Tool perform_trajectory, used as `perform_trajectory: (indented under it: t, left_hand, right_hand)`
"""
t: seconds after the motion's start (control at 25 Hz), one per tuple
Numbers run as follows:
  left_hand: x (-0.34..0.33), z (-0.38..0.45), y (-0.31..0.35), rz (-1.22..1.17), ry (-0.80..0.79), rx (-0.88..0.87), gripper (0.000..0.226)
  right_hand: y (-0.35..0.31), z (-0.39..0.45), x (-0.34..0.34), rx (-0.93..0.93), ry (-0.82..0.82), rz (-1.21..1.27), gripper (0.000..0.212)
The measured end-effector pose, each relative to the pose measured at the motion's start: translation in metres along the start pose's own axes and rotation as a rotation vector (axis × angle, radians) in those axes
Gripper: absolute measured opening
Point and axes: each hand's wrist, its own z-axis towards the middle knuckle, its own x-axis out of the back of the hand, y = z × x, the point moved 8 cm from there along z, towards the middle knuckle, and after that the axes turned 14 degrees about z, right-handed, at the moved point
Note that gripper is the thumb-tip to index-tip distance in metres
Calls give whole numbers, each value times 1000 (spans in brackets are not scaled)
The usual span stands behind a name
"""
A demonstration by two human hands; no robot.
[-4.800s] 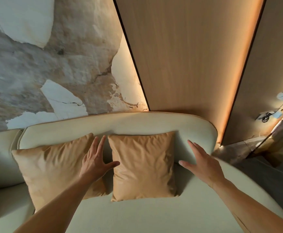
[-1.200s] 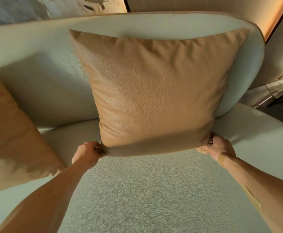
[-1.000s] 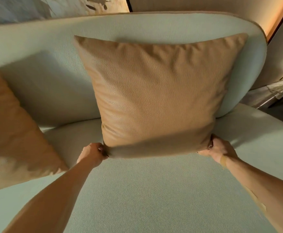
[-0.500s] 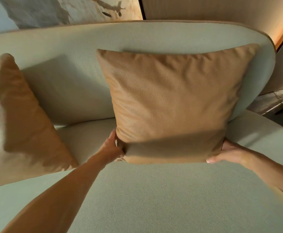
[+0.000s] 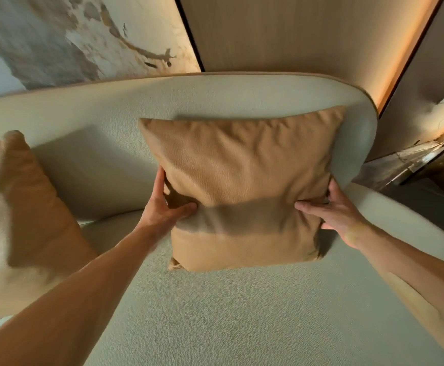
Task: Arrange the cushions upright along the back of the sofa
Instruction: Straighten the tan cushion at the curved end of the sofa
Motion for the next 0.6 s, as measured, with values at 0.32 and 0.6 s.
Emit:
perform_trajectory:
  t: [0.32,0.6]
  left_hand:
    - [-29,-1,22,113,-18,11,121]
    - [-45,2,22,291,-103,42,119]
  right_hand:
    - [-13,-7,37,-19,48,12,91]
    - [5,4,45,-75,80,-57,96]
